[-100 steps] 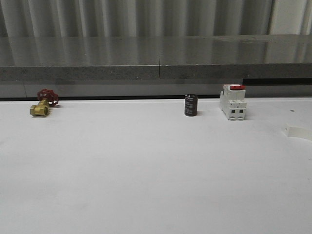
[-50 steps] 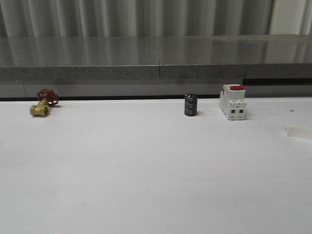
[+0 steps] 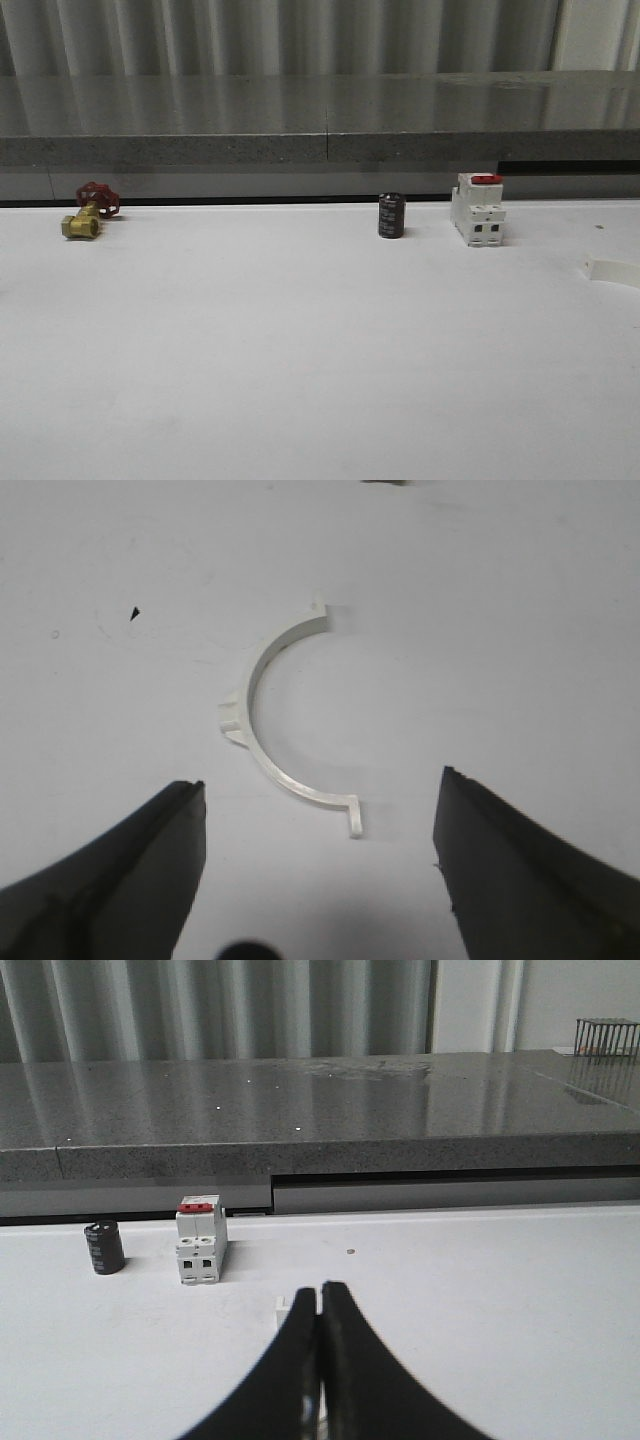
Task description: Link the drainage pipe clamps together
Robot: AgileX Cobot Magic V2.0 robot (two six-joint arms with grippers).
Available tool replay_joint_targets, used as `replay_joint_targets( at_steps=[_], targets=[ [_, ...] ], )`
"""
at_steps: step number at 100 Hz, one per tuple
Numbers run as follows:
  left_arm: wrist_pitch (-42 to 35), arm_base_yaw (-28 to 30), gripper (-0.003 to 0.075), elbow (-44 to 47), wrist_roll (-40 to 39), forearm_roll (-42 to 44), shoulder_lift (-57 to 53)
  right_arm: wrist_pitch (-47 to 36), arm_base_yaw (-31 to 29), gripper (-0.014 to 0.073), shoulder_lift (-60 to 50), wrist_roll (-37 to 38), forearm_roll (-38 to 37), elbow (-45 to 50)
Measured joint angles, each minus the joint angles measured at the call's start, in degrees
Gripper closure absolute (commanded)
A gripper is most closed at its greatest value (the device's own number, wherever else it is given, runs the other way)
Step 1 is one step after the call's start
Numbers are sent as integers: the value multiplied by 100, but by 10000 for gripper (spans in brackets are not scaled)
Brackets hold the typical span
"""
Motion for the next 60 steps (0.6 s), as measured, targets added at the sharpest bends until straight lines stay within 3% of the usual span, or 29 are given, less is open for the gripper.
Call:
replay_joint_targets(
  at_steps=[24, 35, 60],
  targets=[
    [399, 589, 230, -864, -38, -278, 1434, 0, 0, 660, 0, 0, 0, 0],
    [794, 684, 230, -1287, -49, -278, 2179, 0, 0, 660, 0, 0, 0, 0],
    [889, 765, 230, -1888, -176, -278, 3606, 0, 0, 660, 0, 11, 0, 0]
  ],
)
